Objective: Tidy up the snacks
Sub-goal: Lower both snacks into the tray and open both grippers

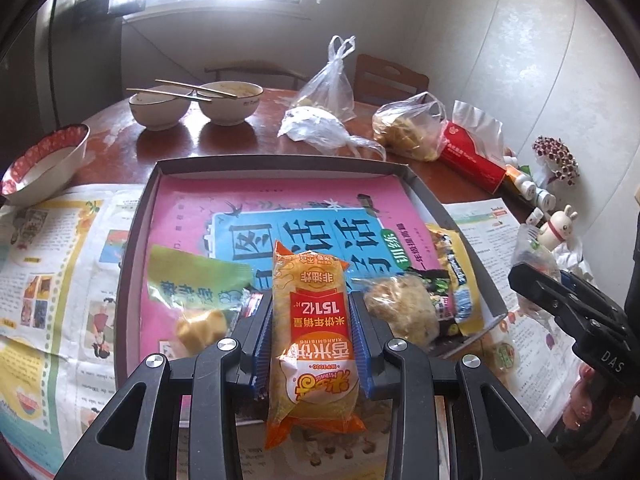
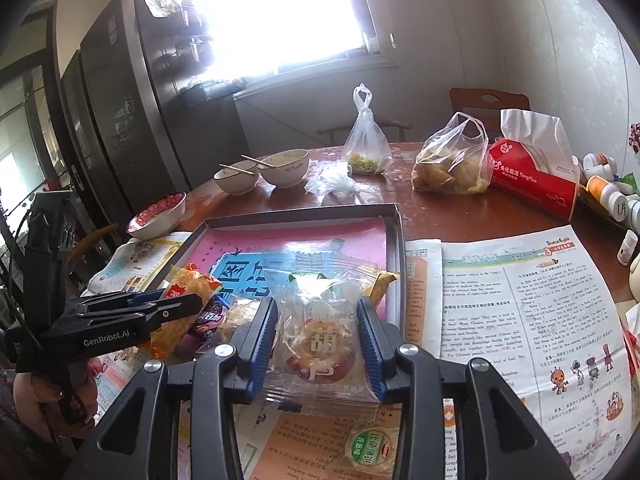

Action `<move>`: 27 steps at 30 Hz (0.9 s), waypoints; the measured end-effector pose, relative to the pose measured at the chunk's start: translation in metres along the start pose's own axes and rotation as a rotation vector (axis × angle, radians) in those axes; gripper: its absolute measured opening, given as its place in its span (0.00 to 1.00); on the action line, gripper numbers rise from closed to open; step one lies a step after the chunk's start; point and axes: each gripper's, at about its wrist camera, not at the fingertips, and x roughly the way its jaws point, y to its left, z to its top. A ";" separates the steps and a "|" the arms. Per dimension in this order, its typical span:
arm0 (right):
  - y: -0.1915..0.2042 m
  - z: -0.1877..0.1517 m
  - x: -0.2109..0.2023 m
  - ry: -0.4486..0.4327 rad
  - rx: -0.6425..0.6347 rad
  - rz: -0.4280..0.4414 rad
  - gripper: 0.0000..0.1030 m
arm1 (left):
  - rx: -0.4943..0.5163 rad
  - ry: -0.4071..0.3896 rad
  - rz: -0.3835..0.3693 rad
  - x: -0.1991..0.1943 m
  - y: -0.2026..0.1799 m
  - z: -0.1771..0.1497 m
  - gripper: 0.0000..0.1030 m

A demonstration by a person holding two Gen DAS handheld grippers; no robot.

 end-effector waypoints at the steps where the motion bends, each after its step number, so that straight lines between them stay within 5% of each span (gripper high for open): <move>1: -0.001 0.000 0.001 0.002 0.004 -0.003 0.39 | 0.002 -0.003 0.003 0.001 0.001 0.001 0.35; 27: 0.005 0.004 0.042 0.059 0.012 -0.058 0.39 | -0.043 -0.015 0.016 0.013 0.037 0.005 0.35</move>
